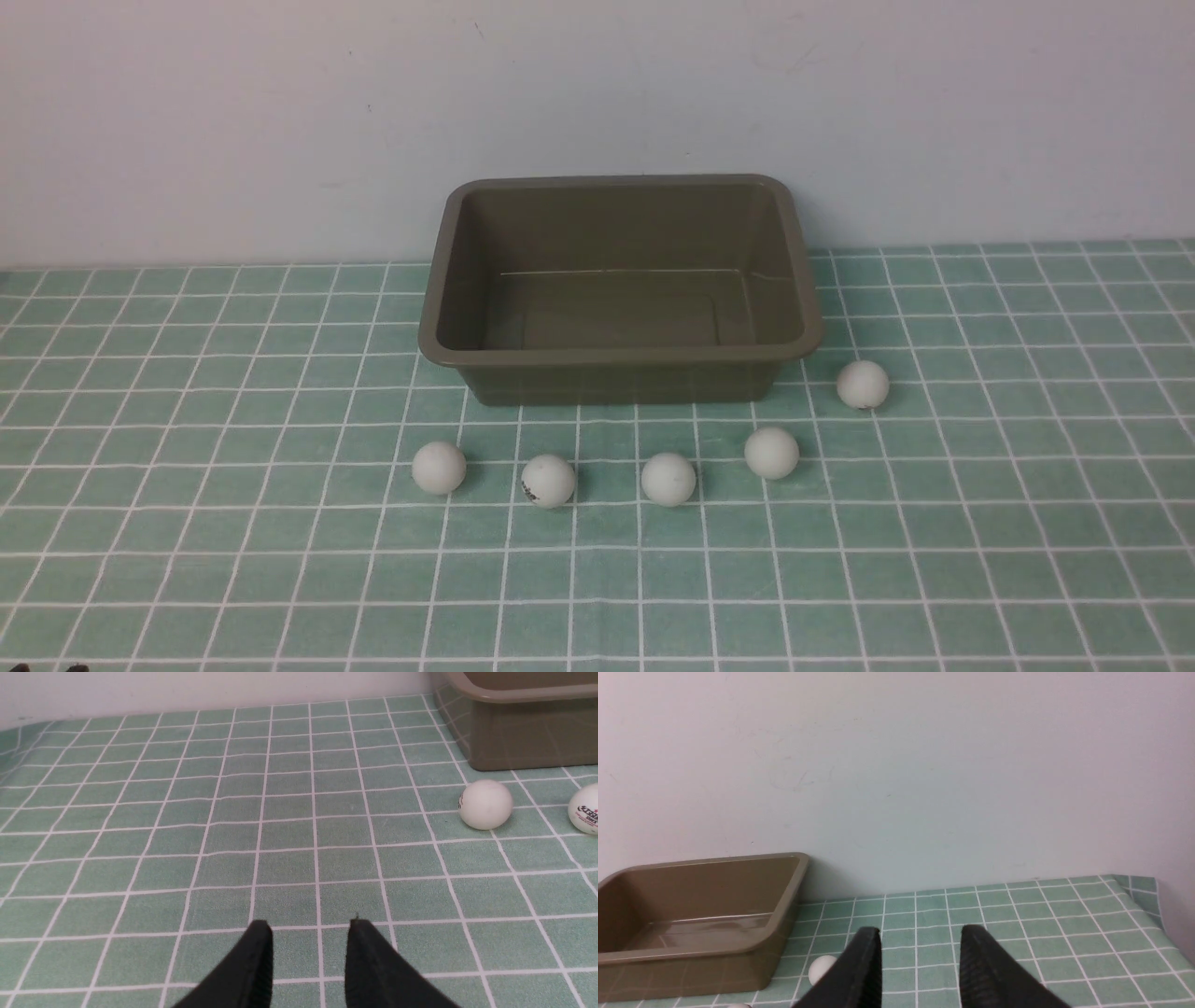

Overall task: Put the table tennis balls in the box on the green coffee tablecloth.
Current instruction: 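Reach for and grasp a ping pong ball on the table beside the basket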

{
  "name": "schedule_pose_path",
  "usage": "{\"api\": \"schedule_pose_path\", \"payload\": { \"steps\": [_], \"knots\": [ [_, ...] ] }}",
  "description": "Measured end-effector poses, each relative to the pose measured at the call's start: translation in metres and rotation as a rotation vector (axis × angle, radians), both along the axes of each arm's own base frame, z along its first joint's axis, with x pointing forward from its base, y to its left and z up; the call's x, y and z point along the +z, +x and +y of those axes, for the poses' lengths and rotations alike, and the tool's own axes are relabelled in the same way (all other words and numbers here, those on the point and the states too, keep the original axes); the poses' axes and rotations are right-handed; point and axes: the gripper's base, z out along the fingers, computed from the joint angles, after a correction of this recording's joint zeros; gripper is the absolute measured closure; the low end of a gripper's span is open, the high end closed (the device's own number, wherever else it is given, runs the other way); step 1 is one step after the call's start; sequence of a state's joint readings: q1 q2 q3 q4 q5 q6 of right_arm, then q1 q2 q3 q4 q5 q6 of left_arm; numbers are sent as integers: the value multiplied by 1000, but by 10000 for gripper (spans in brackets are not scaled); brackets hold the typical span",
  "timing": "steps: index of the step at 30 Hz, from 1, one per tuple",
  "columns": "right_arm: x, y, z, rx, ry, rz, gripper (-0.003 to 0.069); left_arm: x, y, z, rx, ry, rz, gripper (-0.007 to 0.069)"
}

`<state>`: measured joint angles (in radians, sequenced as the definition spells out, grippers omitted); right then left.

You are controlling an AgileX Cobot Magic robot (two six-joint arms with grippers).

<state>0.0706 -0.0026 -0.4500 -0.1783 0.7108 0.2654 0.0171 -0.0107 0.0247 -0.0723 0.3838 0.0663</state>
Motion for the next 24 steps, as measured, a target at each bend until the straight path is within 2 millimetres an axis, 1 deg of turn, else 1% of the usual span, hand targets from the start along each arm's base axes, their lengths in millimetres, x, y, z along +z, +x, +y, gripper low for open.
{"api": "schedule_pose_path", "payload": {
  "steps": [24],
  "knots": [
    [-2, 0, 0, -2, 5, 22, 435, 0, 0, 0, 0, 0, 0, 419]
  ]
}}
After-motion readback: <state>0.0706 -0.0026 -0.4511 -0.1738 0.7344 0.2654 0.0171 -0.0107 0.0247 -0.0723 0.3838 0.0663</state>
